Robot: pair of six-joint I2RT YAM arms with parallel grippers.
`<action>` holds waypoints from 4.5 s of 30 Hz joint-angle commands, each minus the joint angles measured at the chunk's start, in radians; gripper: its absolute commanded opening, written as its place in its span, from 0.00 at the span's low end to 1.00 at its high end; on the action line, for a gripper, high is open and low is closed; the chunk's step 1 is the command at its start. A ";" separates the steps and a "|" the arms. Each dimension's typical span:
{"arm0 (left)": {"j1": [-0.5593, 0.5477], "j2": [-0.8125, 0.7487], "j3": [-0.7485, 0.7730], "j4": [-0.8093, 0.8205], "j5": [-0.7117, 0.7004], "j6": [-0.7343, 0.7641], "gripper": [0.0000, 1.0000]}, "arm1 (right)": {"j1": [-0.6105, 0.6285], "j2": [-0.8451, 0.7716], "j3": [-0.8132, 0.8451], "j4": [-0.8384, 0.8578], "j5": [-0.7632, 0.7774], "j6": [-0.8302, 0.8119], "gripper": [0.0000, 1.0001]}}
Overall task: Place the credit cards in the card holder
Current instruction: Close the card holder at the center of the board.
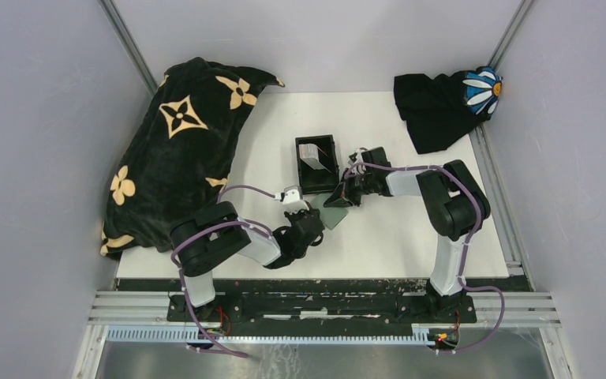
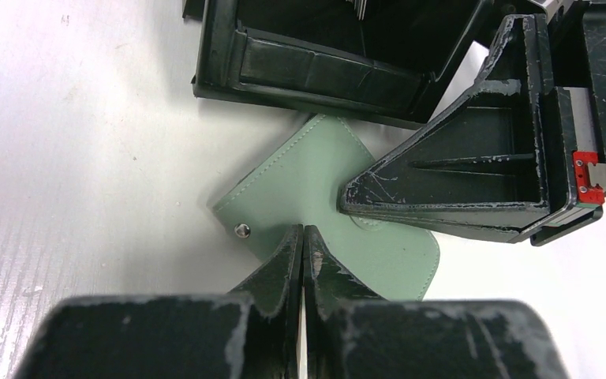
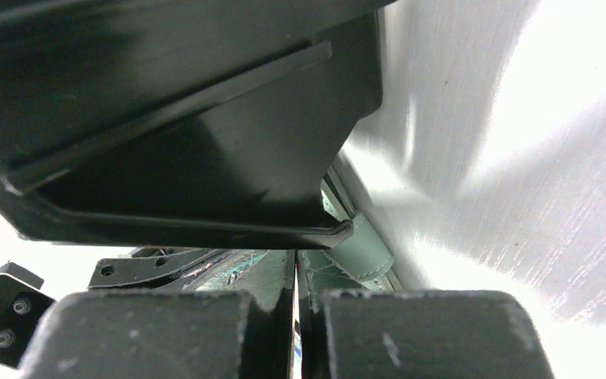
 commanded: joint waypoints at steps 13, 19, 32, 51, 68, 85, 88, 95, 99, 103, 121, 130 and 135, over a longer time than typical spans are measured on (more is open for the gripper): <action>-0.005 0.025 0.024 -0.188 0.012 -0.037 0.03 | 0.044 -0.021 0.085 -0.264 0.340 -0.225 0.21; -0.006 0.015 0.020 -0.198 0.002 -0.038 0.04 | 0.096 -0.054 0.136 -0.274 0.357 -0.249 0.23; -0.007 0.009 0.013 -0.190 -0.006 -0.030 0.03 | 0.156 -0.146 0.191 -0.293 0.362 -0.280 0.21; -0.004 0.003 0.008 -0.189 -0.012 -0.021 0.03 | 0.196 -0.222 0.249 -0.397 0.499 -0.345 0.11; -0.005 0.019 0.017 -0.189 -0.006 -0.025 0.03 | 0.232 -0.159 0.274 -0.508 0.604 -0.407 0.01; -0.004 0.029 0.015 -0.189 -0.003 -0.029 0.03 | 0.246 -0.149 0.279 -0.504 0.620 -0.409 0.01; -0.005 0.030 0.015 -0.189 -0.004 -0.030 0.03 | 0.249 -0.168 0.279 -0.506 0.630 -0.410 0.04; -0.004 0.032 0.015 -0.189 -0.006 -0.029 0.03 | 0.249 -0.185 0.283 -0.504 0.619 -0.403 0.16; -0.004 0.033 0.014 -0.189 -0.006 -0.030 0.03 | 0.248 -0.208 0.276 -0.500 0.624 -0.404 0.24; -0.005 0.032 0.011 -0.189 -0.005 -0.033 0.03 | 0.242 -0.208 0.270 -0.494 0.630 -0.410 0.31; 0.000 0.033 -0.003 -0.178 0.003 -0.032 0.03 | 0.069 -0.135 0.160 -0.285 0.320 -0.384 0.39; 0.001 0.038 0.000 -0.179 0.007 -0.032 0.03 | 0.047 -0.094 0.133 -0.240 0.244 -0.355 0.40; 0.002 0.041 0.001 -0.179 0.012 -0.032 0.03 | 0.031 -0.092 0.119 -0.236 0.233 -0.355 0.41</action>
